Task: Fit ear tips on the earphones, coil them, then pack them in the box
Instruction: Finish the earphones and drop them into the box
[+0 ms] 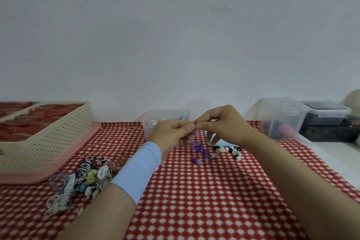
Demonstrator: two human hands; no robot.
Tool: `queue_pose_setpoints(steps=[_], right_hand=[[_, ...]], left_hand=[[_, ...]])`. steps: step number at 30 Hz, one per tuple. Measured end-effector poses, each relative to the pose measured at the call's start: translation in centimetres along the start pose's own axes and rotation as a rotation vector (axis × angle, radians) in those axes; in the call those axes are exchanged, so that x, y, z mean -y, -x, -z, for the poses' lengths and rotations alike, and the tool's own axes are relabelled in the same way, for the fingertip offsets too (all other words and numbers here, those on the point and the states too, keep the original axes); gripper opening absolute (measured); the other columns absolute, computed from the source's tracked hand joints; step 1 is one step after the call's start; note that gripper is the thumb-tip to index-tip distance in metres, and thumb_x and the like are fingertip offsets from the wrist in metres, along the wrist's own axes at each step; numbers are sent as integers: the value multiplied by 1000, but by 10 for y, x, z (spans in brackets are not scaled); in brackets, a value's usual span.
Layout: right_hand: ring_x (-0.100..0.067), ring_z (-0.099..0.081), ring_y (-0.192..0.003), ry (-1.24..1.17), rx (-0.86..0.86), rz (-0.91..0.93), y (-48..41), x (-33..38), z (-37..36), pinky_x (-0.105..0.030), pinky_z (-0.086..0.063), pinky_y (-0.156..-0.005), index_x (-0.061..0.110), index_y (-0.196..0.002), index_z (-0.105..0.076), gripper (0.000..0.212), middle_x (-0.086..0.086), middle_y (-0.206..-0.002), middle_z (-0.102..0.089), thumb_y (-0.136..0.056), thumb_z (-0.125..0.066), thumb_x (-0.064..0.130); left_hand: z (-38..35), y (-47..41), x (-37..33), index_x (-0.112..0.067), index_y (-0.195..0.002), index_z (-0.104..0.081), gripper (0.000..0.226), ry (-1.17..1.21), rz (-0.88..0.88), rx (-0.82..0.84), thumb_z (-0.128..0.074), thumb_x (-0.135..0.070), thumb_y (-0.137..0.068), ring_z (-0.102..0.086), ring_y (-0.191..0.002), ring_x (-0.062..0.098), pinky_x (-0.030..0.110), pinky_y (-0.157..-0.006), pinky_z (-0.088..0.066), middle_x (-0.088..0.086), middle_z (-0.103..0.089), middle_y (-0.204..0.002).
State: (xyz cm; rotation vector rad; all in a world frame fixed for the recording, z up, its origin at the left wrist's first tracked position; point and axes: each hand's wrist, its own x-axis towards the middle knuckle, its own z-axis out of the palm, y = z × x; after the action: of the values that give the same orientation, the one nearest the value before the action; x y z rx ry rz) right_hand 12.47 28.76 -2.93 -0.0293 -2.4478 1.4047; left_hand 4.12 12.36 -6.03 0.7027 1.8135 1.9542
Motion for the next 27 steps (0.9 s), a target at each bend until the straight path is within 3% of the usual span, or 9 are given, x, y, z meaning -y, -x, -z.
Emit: queue_pose_setpoints(steps=[11, 16, 20, 27], right_hand=[[-23, -68, -66, 16, 38, 1, 1, 0, 1, -51, -63, -66, 18, -101, -81, 13, -6, -88, -77, -89, -77, 14], [-22, -69, -73, -199, 95, -125, 5, 4, 7, -43, -62, -73, 18, -110, -78, 18, 1, -105, -78, -97, -67, 22], [-17, -68, -73, -281, 139, -179, 6, 2, 7, -35, -61, -68, 17, -103, -81, 16, -5, -100, -79, -95, -68, 15], [-17, -70, -74, -358, 191, -287, 4, -2, 6, -32, -61, -65, 16, -98, -82, 13, -7, -96, -78, -89, -73, 14]], left_hand=[[2, -3, 2, -4, -98, -73, 12, 11, 38, 35, -65, -10, -91, -64, -67, 13, 23, -66, -55, 7, -71, -78], [3, -4, -2, -2, -102, -71, 14, 77, 31, 96, -61, -7, -93, -61, -66, 12, 22, -64, -54, 9, -66, -81], [3, -3, -1, -2, -103, -71, 15, 35, 6, 102, -62, -6, -93, -62, -65, 11, 21, -65, -54, 8, -67, -81], [6, -3, 2, -8, -99, -74, 13, -70, -23, 88, -67, -4, -89, -64, -72, 16, 23, -69, -53, 11, -72, -83]])
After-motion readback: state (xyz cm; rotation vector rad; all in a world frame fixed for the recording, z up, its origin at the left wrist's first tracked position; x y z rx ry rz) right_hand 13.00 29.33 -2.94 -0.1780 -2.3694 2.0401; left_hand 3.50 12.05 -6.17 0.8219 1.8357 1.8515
